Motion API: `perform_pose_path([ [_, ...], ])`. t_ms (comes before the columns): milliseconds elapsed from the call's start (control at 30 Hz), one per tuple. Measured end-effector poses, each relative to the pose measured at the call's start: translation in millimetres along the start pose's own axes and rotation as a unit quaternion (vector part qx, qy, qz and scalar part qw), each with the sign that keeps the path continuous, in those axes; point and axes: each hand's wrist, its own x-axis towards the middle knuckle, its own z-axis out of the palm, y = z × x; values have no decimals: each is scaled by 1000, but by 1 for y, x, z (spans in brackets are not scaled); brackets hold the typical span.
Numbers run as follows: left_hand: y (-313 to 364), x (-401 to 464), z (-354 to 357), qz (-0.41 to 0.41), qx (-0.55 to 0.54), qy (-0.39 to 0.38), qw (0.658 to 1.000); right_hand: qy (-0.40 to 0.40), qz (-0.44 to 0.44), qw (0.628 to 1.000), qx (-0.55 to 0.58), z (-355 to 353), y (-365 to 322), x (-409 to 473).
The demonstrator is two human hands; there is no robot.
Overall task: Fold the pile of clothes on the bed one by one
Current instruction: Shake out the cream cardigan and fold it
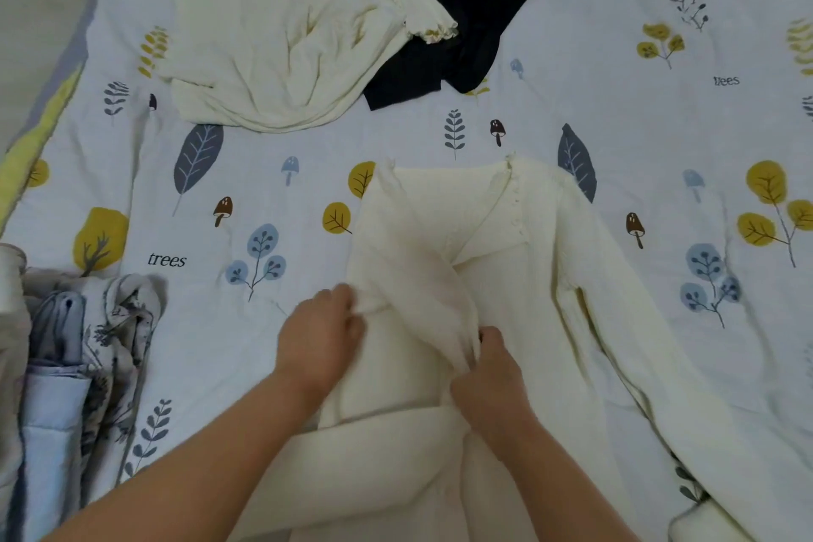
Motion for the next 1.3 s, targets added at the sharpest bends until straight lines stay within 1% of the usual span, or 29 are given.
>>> perform_pose_path([
  [67,-20,4,-5,-113,-95,40,988,-60,-23,990,125,-22,10,-5],
  [100,-31,4,-7,-163,-118,39,979,-73,-22,985,157,-32,15,-7],
  [133,-41,3,-9,-191,-116,21,975,-65,-20,986,149,-40,21,-8],
  [167,-48,2,-10,-199,-95,-3,975,-35,-22,993,114,-44,27,-8],
  [200,-53,1,-10,-196,-67,-29,978,4,-21,998,52,-45,32,-7],
  [267,-51,1,-12,-180,-52,-56,981,63,-9,996,-55,-43,37,-7],
  [333,-40,4,-15,-157,-57,-36,985,58,27,993,-103,-35,33,-14],
  [367,-33,6,-15,-135,-52,-6,989,44,49,991,-118,-29,30,-17],
  [433,-18,10,-16,-57,-43,62,996,15,80,989,-126,-16,26,-21],
  [467,-10,13,-17,-9,-37,81,996,6,87,989,-123,-10,25,-23],
  [533,3,25,-19,103,-20,80,991,-13,87,990,-109,0,23,-26],
  [600,15,44,-19,216,30,37,975,-33,77,992,-97,5,23,-27],
  [667,23,64,-15,290,147,-46,944,-37,60,995,-73,4,25,-27],
  [733,30,78,-10,318,256,-127,904,-30,36,998,-38,-1,28,-29],
  [767,31,82,-10,318,280,-141,895,-29,22,999,-17,-6,29,-30],
  [800,32,87,-12,315,285,-134,895,-31,12,999,9,-12,31,-32],
  [833,32,92,-16,302,267,-113,908,-36,9,998,42,-19,33,-33],
  [900,27,103,-28,230,173,-51,956,-47,23,993,105,-37,38,-33],
  [933,23,108,-33,189,132,-23,973,-39,37,991,126,-45,42,-32],
  [967,20,112,-36,158,114,-5,981,-12,50,990,129,-50,46,-30],
  [1067,17,109,-31,104,108,13,989,115,59,992,10,-55,58,-20],
  [1100,17,106,-28,80,95,28,992,142,54,988,-20,-52,57,-19],
  [1233,20,87,-12,-60,14,89,994,153,59,976,-143,-27,47,-23],
  [1300,19,79,-5,-141,-40,72,987,167,46,964,-201,-10,41,-27],
])
